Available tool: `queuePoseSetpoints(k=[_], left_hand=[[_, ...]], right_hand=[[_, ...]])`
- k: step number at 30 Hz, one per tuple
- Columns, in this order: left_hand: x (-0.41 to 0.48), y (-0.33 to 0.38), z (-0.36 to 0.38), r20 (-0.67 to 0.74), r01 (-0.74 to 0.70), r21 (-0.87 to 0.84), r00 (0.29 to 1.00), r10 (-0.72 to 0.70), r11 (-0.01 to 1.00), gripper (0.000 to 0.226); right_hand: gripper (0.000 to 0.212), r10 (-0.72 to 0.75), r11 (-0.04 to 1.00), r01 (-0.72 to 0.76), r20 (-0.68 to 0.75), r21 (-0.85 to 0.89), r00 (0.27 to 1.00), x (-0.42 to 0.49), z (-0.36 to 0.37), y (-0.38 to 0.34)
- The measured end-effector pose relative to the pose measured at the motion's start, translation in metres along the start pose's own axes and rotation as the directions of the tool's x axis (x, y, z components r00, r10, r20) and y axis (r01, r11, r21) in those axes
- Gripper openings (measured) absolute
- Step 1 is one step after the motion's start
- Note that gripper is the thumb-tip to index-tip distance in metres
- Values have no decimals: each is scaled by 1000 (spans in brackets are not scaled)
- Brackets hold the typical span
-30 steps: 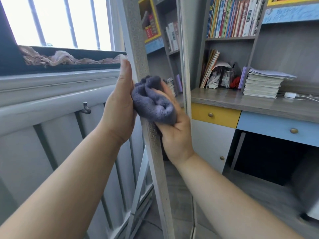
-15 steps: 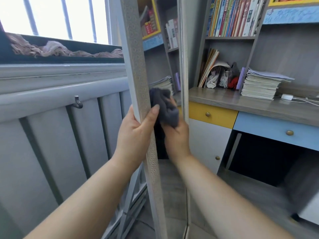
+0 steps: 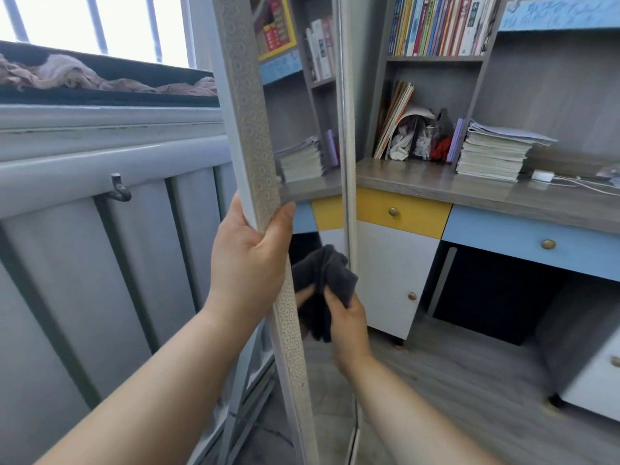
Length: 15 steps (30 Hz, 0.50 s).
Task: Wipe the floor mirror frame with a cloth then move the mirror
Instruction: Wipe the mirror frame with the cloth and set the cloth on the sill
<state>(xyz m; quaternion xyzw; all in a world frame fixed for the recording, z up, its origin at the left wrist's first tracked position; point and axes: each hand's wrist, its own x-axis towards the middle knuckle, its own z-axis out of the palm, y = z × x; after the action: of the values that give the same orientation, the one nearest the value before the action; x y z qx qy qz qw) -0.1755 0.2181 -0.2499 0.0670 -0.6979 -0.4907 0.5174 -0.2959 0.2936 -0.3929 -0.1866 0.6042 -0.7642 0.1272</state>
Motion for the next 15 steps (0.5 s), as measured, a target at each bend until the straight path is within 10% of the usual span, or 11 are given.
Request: queuePoseSetpoints(k=[6, 15], left_hand=[[0, 1, 2, -29, 0, -77, 1000, -2, 997, 11], [-1, 7, 3, 21, 1, -73, 1000, 0, 997, 20]], right_hand=[[60, -496, 863, 500, 313, 73, 810, -6, 44, -91], [35, -87, 984, 107, -142, 140, 986, 40, 41, -90]])
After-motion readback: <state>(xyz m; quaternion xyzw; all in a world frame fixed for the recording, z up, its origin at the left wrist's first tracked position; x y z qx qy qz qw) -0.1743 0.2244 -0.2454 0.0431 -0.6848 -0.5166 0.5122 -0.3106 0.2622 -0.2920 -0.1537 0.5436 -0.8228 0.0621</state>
